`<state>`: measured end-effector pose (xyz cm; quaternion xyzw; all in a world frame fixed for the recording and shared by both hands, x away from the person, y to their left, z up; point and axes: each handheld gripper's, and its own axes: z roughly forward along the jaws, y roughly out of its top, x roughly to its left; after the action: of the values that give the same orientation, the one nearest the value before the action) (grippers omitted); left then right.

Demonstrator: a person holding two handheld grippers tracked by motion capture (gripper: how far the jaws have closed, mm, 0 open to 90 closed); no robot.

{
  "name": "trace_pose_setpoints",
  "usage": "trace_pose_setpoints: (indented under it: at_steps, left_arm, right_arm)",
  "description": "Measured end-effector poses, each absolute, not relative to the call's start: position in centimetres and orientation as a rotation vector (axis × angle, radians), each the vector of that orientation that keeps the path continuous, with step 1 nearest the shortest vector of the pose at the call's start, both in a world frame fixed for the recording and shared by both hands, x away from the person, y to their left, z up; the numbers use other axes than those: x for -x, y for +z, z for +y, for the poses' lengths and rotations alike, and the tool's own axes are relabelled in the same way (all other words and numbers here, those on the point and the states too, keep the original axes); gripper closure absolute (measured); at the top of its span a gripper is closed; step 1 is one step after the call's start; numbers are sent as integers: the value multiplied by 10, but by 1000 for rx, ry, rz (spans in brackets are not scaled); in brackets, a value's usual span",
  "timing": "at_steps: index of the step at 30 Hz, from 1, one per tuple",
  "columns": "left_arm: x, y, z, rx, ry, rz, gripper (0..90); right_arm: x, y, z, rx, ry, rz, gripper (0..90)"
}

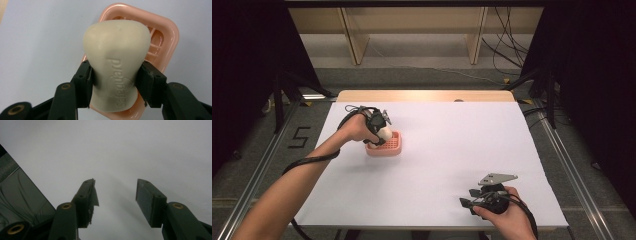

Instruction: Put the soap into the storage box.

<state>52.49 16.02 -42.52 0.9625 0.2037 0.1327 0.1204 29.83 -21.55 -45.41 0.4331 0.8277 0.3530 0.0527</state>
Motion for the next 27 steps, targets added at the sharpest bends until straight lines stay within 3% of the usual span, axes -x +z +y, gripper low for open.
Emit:
trace_pose_setpoints:
  at_steps: [10, 17, 27]
  left_arm:
    - [-528, -427, 160, -2787, 370, 629, 477]
    - [-525, -416, 164, -2724, 388, 654, 394]
    - [-488, -407, 182, -2585, 402, 707, 340]
  right_arm:
    - [-298, -454, -215, -1329, 1065, 2518, 501]
    - [-299, -458, -214, -1316, 1111, 2486, 500]
    - [-298, -456, -214, -1324, 1075, 2492, 499]
